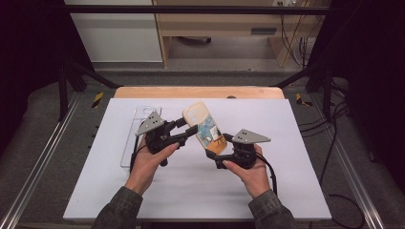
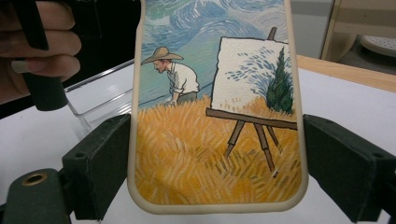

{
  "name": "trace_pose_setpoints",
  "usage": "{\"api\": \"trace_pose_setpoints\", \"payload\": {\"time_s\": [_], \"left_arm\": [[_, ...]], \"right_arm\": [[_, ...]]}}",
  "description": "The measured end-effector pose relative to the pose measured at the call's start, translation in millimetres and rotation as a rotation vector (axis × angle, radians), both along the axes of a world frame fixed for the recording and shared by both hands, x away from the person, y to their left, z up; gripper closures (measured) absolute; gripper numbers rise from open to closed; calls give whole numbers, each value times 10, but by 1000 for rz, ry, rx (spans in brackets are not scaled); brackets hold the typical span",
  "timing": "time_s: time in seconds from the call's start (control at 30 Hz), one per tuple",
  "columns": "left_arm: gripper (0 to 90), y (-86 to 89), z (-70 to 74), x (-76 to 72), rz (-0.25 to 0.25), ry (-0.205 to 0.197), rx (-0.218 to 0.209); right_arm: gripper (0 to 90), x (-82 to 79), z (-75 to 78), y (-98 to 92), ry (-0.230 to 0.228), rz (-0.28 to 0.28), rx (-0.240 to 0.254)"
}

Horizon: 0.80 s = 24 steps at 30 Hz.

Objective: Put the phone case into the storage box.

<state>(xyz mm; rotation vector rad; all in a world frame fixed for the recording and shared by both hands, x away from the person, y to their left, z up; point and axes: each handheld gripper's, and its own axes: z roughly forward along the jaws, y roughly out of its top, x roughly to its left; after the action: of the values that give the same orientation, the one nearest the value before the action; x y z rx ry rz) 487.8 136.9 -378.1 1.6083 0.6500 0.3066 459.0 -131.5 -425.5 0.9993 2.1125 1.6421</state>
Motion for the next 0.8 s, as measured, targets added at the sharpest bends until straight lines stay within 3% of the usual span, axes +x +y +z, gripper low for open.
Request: {"api": "trace_pose_setpoints", "payload": {"time_s": [0.8], "left_arm": [[620, 10, 3, 1, -17, 24, -21]], "right_arm": [[117, -17, -94, 4, 36, 36, 59]]}}
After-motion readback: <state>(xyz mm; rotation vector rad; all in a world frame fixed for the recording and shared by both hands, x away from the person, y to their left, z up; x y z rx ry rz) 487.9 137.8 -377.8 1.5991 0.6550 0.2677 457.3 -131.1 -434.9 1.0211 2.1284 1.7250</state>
